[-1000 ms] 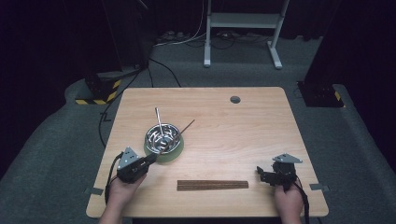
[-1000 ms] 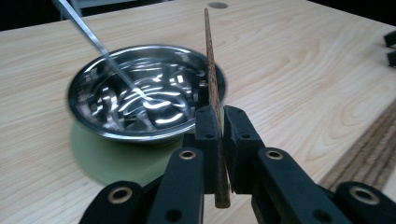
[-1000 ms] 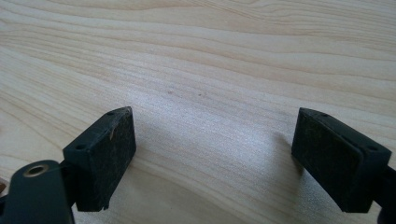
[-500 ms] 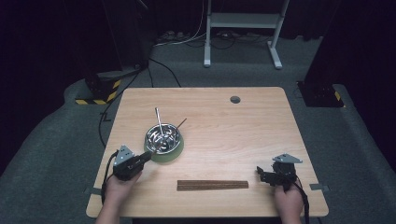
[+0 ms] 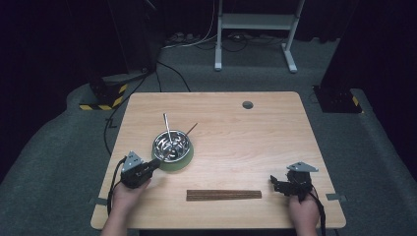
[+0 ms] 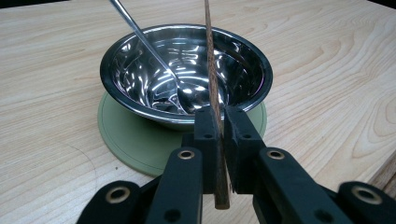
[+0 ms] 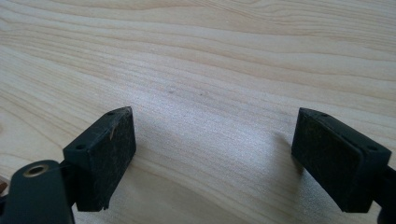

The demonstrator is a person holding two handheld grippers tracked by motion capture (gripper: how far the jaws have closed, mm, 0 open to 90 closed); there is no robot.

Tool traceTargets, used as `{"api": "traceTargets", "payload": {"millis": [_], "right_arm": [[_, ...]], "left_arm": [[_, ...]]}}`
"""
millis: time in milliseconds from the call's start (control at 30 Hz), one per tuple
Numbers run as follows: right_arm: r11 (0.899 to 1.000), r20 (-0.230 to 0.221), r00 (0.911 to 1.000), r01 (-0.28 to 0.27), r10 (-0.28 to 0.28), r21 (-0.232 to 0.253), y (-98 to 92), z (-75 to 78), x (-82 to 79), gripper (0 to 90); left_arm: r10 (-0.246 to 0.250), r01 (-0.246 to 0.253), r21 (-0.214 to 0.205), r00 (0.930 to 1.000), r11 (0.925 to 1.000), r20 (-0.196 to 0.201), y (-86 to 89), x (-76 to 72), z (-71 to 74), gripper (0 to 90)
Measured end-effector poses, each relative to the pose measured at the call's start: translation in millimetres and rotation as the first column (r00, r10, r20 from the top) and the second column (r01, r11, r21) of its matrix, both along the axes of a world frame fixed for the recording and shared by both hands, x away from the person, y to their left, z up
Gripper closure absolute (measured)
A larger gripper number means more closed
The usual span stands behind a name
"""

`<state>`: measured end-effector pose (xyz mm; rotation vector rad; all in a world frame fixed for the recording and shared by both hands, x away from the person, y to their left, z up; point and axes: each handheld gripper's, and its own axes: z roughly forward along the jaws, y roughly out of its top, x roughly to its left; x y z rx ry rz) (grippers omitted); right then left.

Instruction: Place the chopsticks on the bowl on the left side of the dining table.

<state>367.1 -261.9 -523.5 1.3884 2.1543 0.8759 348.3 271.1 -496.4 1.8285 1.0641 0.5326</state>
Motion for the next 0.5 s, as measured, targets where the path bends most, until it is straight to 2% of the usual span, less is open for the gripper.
{"api": "traceTargets", "payload": {"millis": [100, 233, 267, 300, 333, 367, 400, 467, 500], "right_arm": [[1.000, 0.000, 1.0000, 0.000, 0.000, 0.000, 0.0, 0.0, 0.0, 13.2], [1.000, 0.000, 1.0000, 0.000, 0.000, 0.000, 0.0, 0.0, 0.0, 13.2], [1.000, 0.000, 1.0000, 0.000, 0.000, 0.000, 0.0, 0.0, 0.0, 13.2], [1.000, 0.000, 1.0000, 0.000, 0.000, 0.000, 0.0, 0.0, 0.0, 13.2], [1.000, 0.000, 1.0000, 0.000, 0.000, 0.000, 0.0, 0.0, 0.0, 13.2], [1.000, 0.000, 1.0000, 0.000, 0.000, 0.000, 0.0, 0.0, 0.0, 13.2], [1.000, 0.000, 1.0000, 0.000, 0.000, 0.000, 0.0, 0.0, 0.0, 13.2], [1.000, -0.001, 1.0000, 0.000, 0.000, 0.000, 0.0, 0.0, -0.1, 13.2], [1.000, 0.000, 1.0000, 0.000, 0.000, 0.000, 0.0, 0.0, -0.1, 13.2]], "left_arm": [[0.003, -0.003, 0.011, 1.0000, 0.9999, -0.005, -0.8, -0.3, -0.3, 77.5], [0.008, -0.008, 0.020, 0.9999, 0.9998, 0.015, -1.3, -3.5, 3.3, 69.5], [0.045, -0.045, 0.001, 0.9983, 0.9990, 0.037, -5.8, -7.2, 6.6, 68.0], [0.049, -0.049, 0.006, 0.9975, 0.9988, 0.052, -7.1, -10.5, 10.5, 65.6], [0.032, -0.034, 0.034, 0.9968, 0.9988, 0.073, -6.8, -16.7, 18.5, 64.3], [0.052, -0.050, -0.030, 0.9948, 0.9983, 0.088, -12.8, -21.3, 22.7, 62.9], [0.021, -0.022, 0.015, 0.9944, 0.9996, 0.103, -12.4, -24.1, 28.2, 62.1], [-0.009, 0.007, 0.015, 0.9930, 0.9999, 0.118, -20.5, -28.5, 34.5, 60.8], [-0.020, 0.019, 0.009, 0.9937, 0.9998, 0.111, -26.1, -30.5, 35.8, 60.3]]}}
